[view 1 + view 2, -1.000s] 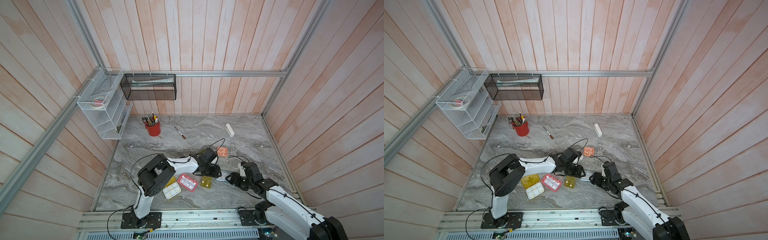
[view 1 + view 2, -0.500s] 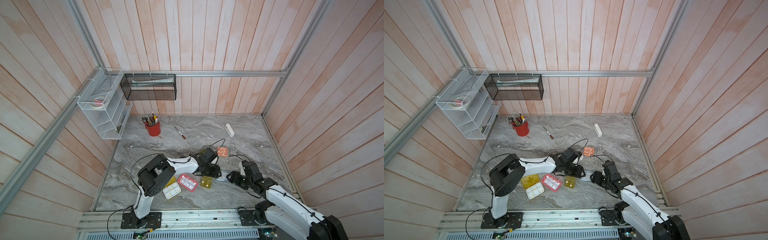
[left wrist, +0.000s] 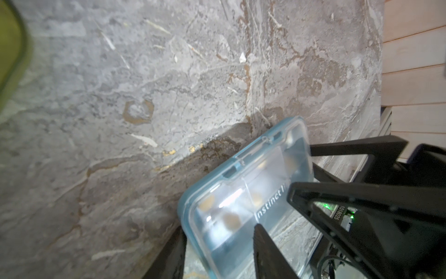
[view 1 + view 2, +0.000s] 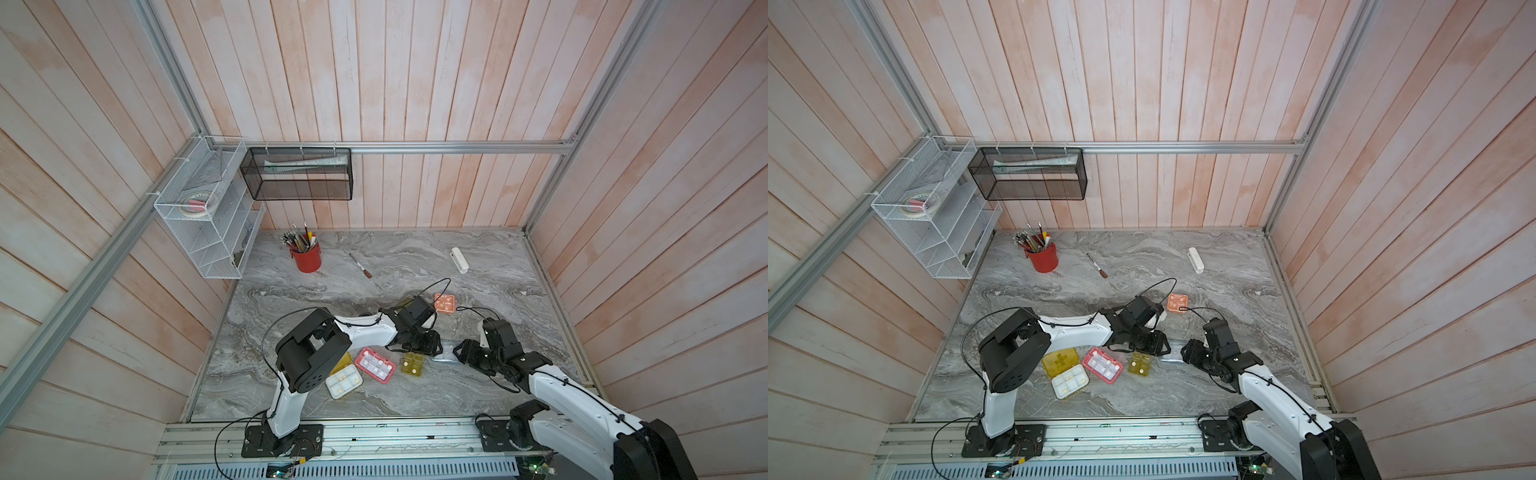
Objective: Close pillboxes
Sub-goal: Close the lid on the pillbox.
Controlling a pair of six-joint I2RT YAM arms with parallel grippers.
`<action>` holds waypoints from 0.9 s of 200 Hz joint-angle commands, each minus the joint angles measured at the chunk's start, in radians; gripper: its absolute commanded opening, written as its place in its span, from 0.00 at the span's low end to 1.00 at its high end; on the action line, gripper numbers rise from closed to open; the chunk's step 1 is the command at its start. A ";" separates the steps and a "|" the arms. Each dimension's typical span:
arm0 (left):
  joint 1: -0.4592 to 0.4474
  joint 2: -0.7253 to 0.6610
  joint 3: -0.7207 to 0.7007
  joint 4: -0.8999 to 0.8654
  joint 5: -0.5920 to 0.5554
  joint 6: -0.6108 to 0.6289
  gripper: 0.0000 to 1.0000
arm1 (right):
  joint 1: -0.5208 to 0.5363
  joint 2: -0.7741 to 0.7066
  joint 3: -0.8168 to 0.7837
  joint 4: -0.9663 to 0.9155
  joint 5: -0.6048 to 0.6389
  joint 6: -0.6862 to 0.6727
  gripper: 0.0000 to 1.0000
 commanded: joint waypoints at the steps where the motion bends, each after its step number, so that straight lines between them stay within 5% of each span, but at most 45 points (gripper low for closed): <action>1: -0.007 0.027 0.007 -0.014 -0.012 0.018 0.47 | -0.002 0.033 -0.012 -0.062 0.026 -0.012 0.58; 99: -0.007 0.030 0.003 -0.012 -0.014 0.022 0.40 | 0.004 0.098 -0.007 -0.059 0.023 -0.025 0.45; 143: -0.007 0.034 0.004 -0.008 -0.013 0.021 0.40 | 0.015 0.096 0.006 -0.079 0.033 -0.020 0.46; 180: -0.007 0.024 0.021 -0.015 -0.016 0.021 0.46 | 0.014 0.035 0.042 -0.114 0.053 -0.020 0.56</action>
